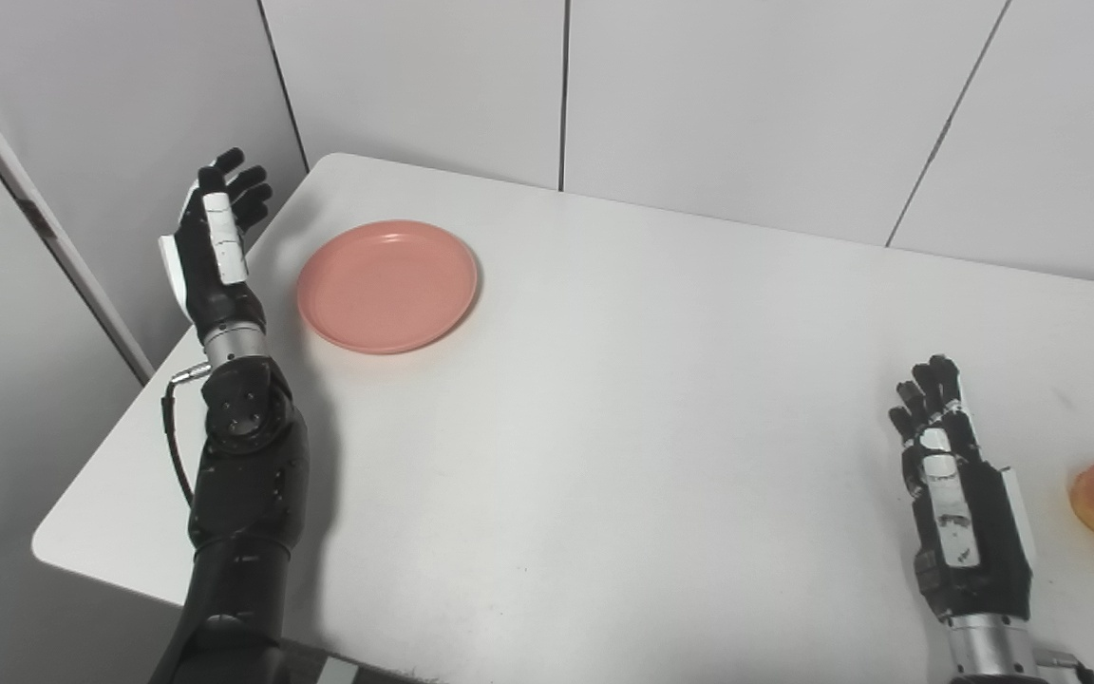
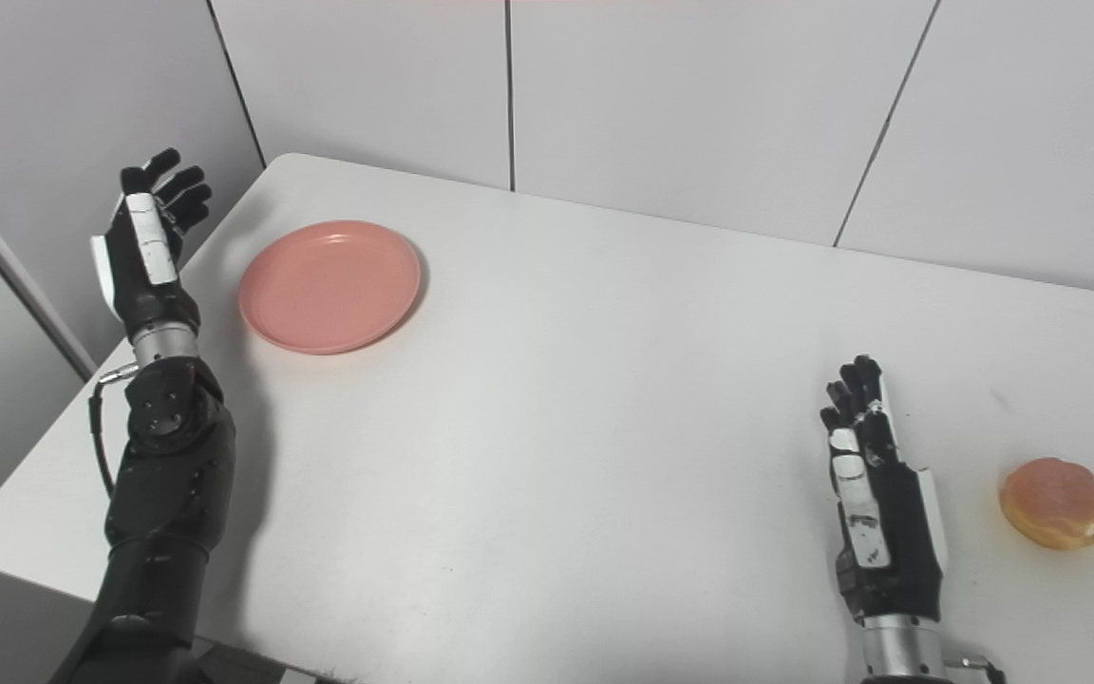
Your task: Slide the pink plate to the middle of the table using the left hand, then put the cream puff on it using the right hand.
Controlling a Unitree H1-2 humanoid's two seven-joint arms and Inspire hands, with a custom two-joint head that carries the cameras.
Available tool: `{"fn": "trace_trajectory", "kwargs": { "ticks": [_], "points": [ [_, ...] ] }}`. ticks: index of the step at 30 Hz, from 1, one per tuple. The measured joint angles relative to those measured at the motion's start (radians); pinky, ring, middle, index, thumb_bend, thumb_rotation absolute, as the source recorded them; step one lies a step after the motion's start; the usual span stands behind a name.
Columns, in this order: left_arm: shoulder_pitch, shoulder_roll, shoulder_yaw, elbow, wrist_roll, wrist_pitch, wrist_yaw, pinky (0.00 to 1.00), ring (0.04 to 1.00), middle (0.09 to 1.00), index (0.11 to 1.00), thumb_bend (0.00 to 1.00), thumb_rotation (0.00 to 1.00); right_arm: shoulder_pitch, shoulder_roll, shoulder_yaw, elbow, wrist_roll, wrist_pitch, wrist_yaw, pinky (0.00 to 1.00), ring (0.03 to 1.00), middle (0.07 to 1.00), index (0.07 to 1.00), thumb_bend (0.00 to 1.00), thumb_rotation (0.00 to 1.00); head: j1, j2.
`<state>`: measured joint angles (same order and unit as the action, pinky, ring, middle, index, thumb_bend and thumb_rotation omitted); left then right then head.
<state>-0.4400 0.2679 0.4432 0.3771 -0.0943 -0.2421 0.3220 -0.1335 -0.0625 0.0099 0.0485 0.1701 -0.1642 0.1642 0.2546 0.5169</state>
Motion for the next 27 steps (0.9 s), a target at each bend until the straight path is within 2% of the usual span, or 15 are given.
{"fn": "trace_trajectory", "kwargs": {
  "ticks": [5, 8, 13, 15, 17, 20, 27],
  "points": [
    [-0.005, 0.001, -0.001, 0.07, 0.0, -0.024, 0.014, 0.73, 0.705, 0.695, 0.7, 0.96, 1.0, 0.0, 0.0, -0.001, 0.0, 0.007, 0.0, 0.0, 1.0, 1.0, 1.0, 1.0, 0.65, 0.8, 0.0, -0.002],
    [-0.011, 0.001, -0.007, 0.126, 0.0, -0.038, 0.015, 0.78, 0.736, 0.72, 0.726, 0.95, 1.0, -0.004, 0.0, 0.0, 0.005, 0.007, 0.0, 0.0, 1.0, 1.0, 1.0, 1.0, 0.66, 0.82, 0.002, -0.003],
    [-0.016, 0.011, -0.019, 0.181, -0.022, -0.037, -0.011, 0.79, 0.759, 0.751, 0.767, 0.93, 1.0, -0.007, -0.004, 0.001, 0.007, 0.007, 0.0, 0.0, 1.0, 1.0, 1.0, 1.0, 0.64, 0.8, 0.002, 0.0],
    [-0.016, 0.013, -0.03, 0.183, -0.023, -0.026, -0.019, 0.85, 0.796, 0.784, 0.8, 0.93, 1.0, -0.005, -0.004, 0.0, 0.004, 0.008, 0.0, 0.0, 1.0, 1.0, 1.0, 1.0, 0.64, 0.8, 0.002, 0.0],
    [-0.016, 0.019, -0.041, 0.189, -0.035, -0.016, -0.037, 0.95, 0.829, 0.807, 0.819, 0.91, 1.0, -0.005, -0.004, -0.001, 0.002, 0.011, 0.002, 0.0, 1.0, 1.0, 1.0, 1.0, 0.63, 0.8, 0.003, 0.002],
    [-0.02, 0.024, -0.054, 0.207, -0.042, -0.012, -0.062, 0.99, 0.835, 0.802, 0.819, 0.89, 1.0, -0.005, -0.004, 0.0, 0.002, 0.014, 0.002, 0.0, 1.0, 1.0, 1.0, 1.0, 0.63, 0.8, 0.003, 0.005],
    [-0.045, 0.037, -0.084, 0.255, -0.045, -0.012, -0.101, 0.98, 0.882, 0.86, 0.859, 0.87, 1.0, -0.002, -0.009, 0.001, -0.002, 0.014, 0.01, 0.0, 1.0, 1.0, 1.0, 1.0, 0.65, 0.78, 0.003, 0.005]
  ]
}}
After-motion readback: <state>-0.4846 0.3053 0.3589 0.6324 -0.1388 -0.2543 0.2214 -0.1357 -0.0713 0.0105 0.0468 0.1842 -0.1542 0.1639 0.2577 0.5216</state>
